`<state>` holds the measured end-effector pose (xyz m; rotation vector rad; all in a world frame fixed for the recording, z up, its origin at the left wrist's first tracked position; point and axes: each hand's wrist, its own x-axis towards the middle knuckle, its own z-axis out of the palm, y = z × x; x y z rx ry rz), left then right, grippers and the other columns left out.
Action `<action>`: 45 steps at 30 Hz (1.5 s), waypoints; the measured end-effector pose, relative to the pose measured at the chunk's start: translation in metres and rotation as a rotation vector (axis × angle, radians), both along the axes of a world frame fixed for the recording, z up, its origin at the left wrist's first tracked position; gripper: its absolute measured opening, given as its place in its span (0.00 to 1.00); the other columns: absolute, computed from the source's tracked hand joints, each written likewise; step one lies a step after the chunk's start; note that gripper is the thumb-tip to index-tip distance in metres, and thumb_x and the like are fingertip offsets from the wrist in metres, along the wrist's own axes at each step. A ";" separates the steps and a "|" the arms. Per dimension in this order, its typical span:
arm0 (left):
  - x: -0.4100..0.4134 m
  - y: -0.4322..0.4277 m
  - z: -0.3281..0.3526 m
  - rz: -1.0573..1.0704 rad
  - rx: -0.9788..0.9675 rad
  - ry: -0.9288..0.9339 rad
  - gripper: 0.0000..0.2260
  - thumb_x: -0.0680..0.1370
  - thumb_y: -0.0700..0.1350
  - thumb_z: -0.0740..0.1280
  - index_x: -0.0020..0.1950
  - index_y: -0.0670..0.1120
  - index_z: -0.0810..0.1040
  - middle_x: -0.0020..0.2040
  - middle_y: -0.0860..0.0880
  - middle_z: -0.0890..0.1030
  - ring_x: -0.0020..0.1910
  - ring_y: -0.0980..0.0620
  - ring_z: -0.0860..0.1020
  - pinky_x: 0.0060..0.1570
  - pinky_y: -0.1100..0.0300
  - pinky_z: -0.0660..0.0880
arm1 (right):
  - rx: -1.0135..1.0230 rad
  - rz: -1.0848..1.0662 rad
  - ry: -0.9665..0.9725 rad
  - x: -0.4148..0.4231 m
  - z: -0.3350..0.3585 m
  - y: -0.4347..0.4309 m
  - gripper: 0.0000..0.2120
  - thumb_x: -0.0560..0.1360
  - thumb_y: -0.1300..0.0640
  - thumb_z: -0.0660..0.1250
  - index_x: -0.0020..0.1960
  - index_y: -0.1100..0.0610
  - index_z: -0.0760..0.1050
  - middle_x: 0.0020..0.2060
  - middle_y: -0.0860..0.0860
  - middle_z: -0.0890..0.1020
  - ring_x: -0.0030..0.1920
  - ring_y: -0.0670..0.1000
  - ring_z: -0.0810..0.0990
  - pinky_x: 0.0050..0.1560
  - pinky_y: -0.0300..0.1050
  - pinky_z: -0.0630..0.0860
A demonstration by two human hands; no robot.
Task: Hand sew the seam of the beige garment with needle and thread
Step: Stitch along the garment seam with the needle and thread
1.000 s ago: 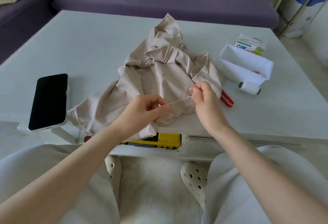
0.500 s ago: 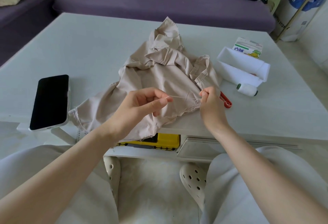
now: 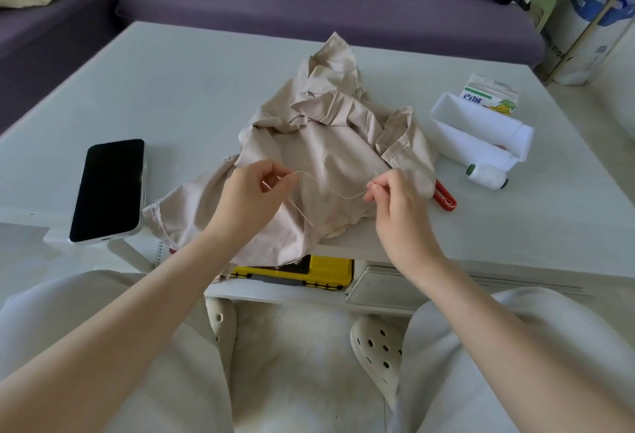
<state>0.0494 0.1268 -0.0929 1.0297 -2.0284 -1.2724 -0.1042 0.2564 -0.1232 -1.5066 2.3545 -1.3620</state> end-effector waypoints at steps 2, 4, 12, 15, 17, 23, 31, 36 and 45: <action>-0.001 -0.002 -0.002 0.010 0.015 -0.011 0.05 0.78 0.45 0.66 0.43 0.47 0.79 0.26 0.54 0.75 0.29 0.57 0.72 0.38 0.61 0.73 | 0.059 0.115 -0.055 0.006 0.002 0.002 0.07 0.81 0.63 0.54 0.50 0.57 0.69 0.34 0.45 0.73 0.36 0.46 0.73 0.40 0.40 0.69; -0.002 0.000 -0.002 -0.007 0.087 0.033 0.05 0.79 0.43 0.65 0.44 0.45 0.79 0.27 0.52 0.79 0.30 0.57 0.75 0.42 0.58 0.76 | 0.095 0.207 -0.057 0.014 0.005 0.004 0.08 0.82 0.59 0.51 0.52 0.55 0.68 0.31 0.44 0.70 0.31 0.45 0.69 0.35 0.44 0.68; -0.004 0.001 0.000 -0.017 0.270 0.164 0.07 0.80 0.39 0.61 0.47 0.40 0.78 0.37 0.50 0.84 0.34 0.57 0.80 0.35 0.67 0.75 | 0.223 0.431 -0.132 0.021 0.002 0.003 0.12 0.72 0.66 0.66 0.52 0.56 0.70 0.42 0.43 0.76 0.45 0.42 0.77 0.47 0.35 0.72; -0.004 0.003 -0.003 -0.027 0.237 0.139 0.06 0.79 0.40 0.63 0.44 0.42 0.78 0.34 0.52 0.82 0.32 0.56 0.78 0.34 0.67 0.73 | 0.220 0.389 -0.091 0.022 0.000 0.001 0.08 0.73 0.63 0.70 0.50 0.57 0.74 0.44 0.44 0.77 0.45 0.40 0.77 0.48 0.35 0.74; -0.002 0.002 -0.007 -0.015 0.158 0.066 0.07 0.78 0.42 0.65 0.41 0.45 0.78 0.26 0.57 0.74 0.28 0.56 0.70 0.31 0.66 0.67 | 0.192 0.364 -0.065 0.022 0.000 0.001 0.04 0.74 0.64 0.68 0.48 0.57 0.75 0.39 0.43 0.78 0.41 0.43 0.77 0.44 0.40 0.75; 0.000 0.013 0.002 -0.028 0.039 0.105 0.02 0.80 0.43 0.62 0.48 0.51 0.71 0.27 0.51 0.77 0.27 0.56 0.72 0.33 0.62 0.71 | 0.005 0.256 -0.020 0.019 0.017 0.002 0.03 0.74 0.64 0.67 0.44 0.57 0.74 0.24 0.44 0.59 0.27 0.46 0.62 0.31 0.39 0.63; 0.003 0.038 0.001 -0.238 -0.821 0.025 0.13 0.75 0.52 0.63 0.40 0.44 0.68 0.33 0.54 0.69 0.31 0.55 0.66 0.31 0.65 0.61 | -0.020 0.169 -0.206 0.015 0.030 0.006 0.03 0.74 0.67 0.67 0.43 0.61 0.74 0.23 0.40 0.69 0.26 0.42 0.65 0.30 0.29 0.63; -0.009 0.041 -0.018 -0.265 -0.917 -0.257 0.19 0.66 0.57 0.68 0.42 0.46 0.65 0.38 0.50 0.70 0.33 0.53 0.63 0.33 0.63 0.63 | -0.014 0.099 -0.173 0.015 0.028 0.001 0.04 0.73 0.66 0.66 0.41 0.59 0.73 0.24 0.44 0.60 0.27 0.44 0.62 0.31 0.31 0.63; -0.006 0.028 -0.016 -0.176 -0.706 -0.215 0.06 0.72 0.39 0.62 0.45 0.44 0.78 0.40 0.50 0.77 0.32 0.50 0.73 0.23 0.61 0.65 | 0.130 0.050 -0.249 0.003 0.017 -0.013 0.07 0.75 0.57 0.69 0.41 0.56 0.72 0.20 0.44 0.63 0.25 0.45 0.64 0.29 0.34 0.64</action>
